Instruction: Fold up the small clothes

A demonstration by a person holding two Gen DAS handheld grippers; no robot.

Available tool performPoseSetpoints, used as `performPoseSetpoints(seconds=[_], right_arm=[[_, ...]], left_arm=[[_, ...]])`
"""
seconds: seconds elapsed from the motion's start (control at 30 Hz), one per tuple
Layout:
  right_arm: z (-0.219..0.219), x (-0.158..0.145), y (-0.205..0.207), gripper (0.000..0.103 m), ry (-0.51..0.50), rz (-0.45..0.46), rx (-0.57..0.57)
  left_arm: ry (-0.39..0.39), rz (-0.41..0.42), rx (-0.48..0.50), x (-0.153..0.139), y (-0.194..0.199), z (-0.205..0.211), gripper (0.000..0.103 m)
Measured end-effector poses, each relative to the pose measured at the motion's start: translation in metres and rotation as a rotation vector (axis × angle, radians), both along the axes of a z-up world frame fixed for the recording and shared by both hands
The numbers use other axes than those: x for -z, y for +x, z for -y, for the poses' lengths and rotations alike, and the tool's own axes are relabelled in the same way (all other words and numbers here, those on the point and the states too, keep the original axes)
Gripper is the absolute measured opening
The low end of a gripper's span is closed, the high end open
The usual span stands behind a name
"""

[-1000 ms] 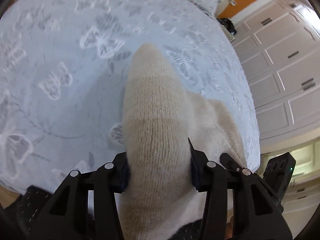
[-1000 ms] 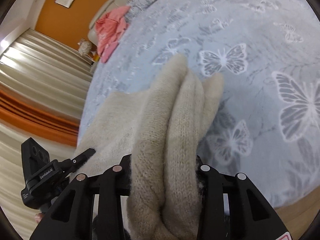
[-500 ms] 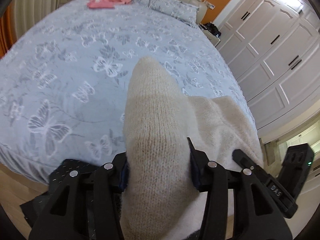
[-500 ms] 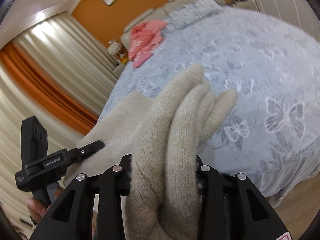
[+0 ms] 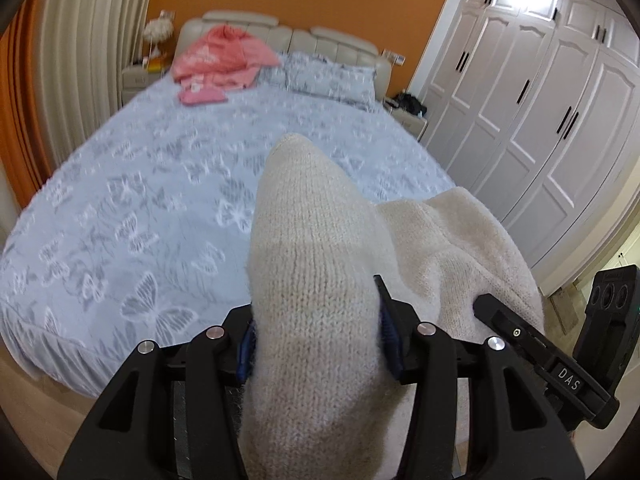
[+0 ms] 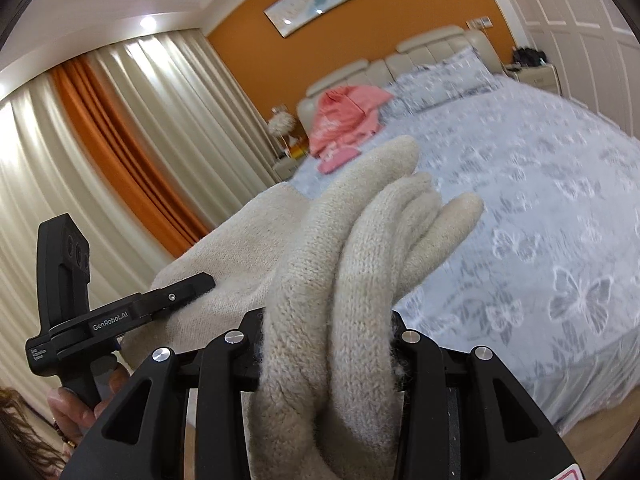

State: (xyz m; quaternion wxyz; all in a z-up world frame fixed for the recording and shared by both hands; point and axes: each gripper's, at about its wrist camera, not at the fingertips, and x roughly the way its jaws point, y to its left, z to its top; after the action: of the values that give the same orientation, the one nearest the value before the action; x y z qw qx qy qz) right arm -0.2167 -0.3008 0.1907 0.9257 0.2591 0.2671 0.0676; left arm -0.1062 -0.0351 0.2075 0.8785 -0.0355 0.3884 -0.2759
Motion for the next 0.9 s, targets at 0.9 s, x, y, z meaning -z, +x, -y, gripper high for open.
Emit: performPoseSetpoints(seconds=[0.9], right_arm=[[-0.070,-0.110,0.126,0.036,-0.120,0.256,-0.125]], left_arm=[[-0.056,0.323,-0.133,-0.105,0.080,-0.070,0.050]])
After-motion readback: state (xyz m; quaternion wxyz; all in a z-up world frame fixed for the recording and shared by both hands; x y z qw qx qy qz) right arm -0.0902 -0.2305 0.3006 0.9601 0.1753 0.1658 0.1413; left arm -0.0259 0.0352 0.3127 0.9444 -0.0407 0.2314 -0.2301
